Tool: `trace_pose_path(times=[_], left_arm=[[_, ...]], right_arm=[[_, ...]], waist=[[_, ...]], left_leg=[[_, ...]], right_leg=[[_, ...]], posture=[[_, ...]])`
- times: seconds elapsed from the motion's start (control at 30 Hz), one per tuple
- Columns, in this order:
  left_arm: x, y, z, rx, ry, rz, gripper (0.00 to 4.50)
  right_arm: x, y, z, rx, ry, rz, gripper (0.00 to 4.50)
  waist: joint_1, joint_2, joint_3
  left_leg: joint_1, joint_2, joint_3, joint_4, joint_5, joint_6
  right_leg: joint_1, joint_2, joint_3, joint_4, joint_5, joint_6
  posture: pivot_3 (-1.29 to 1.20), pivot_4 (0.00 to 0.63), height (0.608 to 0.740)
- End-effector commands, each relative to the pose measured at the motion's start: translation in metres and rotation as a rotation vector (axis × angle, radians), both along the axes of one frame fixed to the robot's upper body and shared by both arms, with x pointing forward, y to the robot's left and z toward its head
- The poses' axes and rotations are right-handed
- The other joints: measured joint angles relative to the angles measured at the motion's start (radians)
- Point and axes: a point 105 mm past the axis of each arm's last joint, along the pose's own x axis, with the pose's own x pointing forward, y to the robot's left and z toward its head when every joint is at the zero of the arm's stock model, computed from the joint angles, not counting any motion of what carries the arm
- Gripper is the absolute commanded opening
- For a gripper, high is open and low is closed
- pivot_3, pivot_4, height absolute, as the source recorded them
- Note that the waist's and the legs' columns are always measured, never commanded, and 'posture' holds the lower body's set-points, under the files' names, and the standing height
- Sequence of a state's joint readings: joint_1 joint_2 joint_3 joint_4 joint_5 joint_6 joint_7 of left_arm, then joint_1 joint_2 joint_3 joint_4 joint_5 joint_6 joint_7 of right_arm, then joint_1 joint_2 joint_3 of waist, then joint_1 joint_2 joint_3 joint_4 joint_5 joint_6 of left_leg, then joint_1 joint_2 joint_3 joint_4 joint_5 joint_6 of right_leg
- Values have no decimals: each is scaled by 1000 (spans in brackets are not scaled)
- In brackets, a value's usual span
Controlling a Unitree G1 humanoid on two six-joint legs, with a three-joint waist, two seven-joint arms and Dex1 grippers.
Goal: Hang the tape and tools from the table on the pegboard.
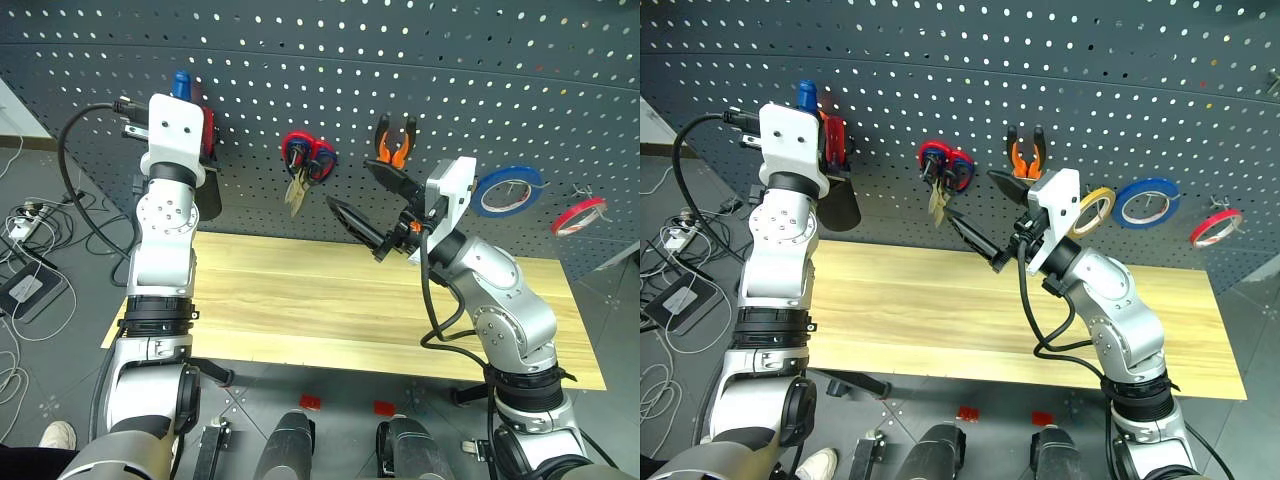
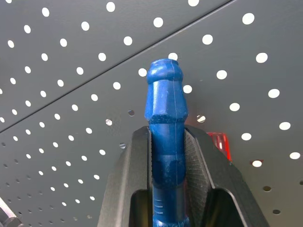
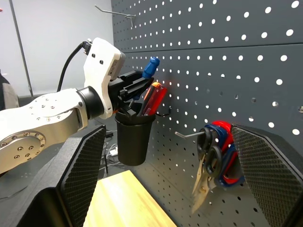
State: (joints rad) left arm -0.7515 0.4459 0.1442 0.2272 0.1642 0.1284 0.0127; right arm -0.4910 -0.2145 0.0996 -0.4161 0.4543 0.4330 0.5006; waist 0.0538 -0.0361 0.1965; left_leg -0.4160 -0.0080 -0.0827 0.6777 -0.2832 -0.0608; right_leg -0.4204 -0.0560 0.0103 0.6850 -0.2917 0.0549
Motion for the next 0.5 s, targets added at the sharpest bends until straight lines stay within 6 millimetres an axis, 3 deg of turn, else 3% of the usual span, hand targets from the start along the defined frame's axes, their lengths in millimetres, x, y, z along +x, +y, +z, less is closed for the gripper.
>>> trace_pose_path(times=[0.03, 0.33, 0.37, 0.5], left_arm=[[-5, 8, 8, -25, -41, 21, 1526], [-5, 9, 8, -24, -43, 27, 4276], [-5, 9, 8, -26, -39, 27, 4476], [-11, 5, 5, -34, -14, 0, 4476]], right_arm=[[-7, 0, 13, 14, -53, 7, 4500], [-6, -3, 12, 2, -57, -5, 4500], [-5, -3, 12, 1, -55, -5, 4500], [-5, -6, 9, -8, -49, -16, 4500]], waist=[[0, 0, 0], [-1, 0, 0], [-1, 0, 0], [-2, 0, 0]], left_leg=[[0, 0, 0, 0, 0, 0], [0, 0, 0, 1, 0, 0], [0, 0, 0, 1, 0, 0], [0, 0, 0, 1, 0, 0]], right_leg=[[0, 0, 0, 0, 0, 0], [0, 0, 0, 5, 0, 0], [0, 0, 0, 5, 0, 0], [0, 0, 0, 6, 0, 0]], posture=[[171, 163, 740], [168, 164, 740], [168, 164, 740], [166, 169, 740]])
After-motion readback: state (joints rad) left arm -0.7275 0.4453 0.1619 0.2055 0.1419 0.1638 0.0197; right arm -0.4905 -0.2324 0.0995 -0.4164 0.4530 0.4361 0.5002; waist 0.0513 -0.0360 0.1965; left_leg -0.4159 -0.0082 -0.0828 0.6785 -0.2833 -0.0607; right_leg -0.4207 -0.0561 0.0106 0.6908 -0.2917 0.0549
